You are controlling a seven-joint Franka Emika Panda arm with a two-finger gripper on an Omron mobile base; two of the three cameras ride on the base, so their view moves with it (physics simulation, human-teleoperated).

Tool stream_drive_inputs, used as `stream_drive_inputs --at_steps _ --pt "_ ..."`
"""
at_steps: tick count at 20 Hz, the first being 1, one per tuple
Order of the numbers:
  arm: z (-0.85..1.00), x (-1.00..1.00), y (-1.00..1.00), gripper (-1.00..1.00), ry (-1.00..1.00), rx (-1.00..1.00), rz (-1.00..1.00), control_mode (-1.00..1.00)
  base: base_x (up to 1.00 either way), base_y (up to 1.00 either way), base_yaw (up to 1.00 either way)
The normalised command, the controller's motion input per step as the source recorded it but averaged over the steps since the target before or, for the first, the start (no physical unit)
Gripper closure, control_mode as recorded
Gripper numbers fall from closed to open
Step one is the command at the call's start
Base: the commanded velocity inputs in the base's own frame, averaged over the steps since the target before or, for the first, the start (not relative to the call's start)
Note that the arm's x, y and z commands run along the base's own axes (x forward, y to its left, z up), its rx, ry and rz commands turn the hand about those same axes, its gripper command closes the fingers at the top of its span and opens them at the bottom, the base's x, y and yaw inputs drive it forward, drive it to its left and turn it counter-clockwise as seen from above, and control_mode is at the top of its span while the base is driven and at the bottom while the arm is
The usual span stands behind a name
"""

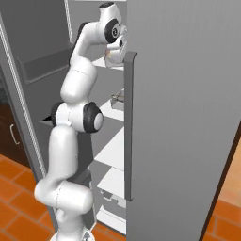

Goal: Take the meat container that has the fish and place it on the second highest rack of the freezer. Then take the vegetable container that has the sweet potato and squash and place it on the highest rack of the freezer.

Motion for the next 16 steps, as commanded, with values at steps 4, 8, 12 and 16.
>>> stream_drive_inputs --at_steps 4,8,12,16 --pt "-1.00 -1.00 -0.39 -1.00 -0.64 -0.01 0.00 -1.00 0.00 0.00 0.00" --pt "-1.00 -1.00 -0.29 -1.00 -0.51 -0.02 0.00 -1.00 0.00 0.00 0.00" --pt "-1.00 -1.00 -0.17 -1.00 -0.58 -0.01 0.00 -1.00 0.00 0.00 0.00" --pt "-0.47 -1.00 0.00 -1.00 -0.81 -0.01 -0.03 -1.00 0.00 0.00 0.00"
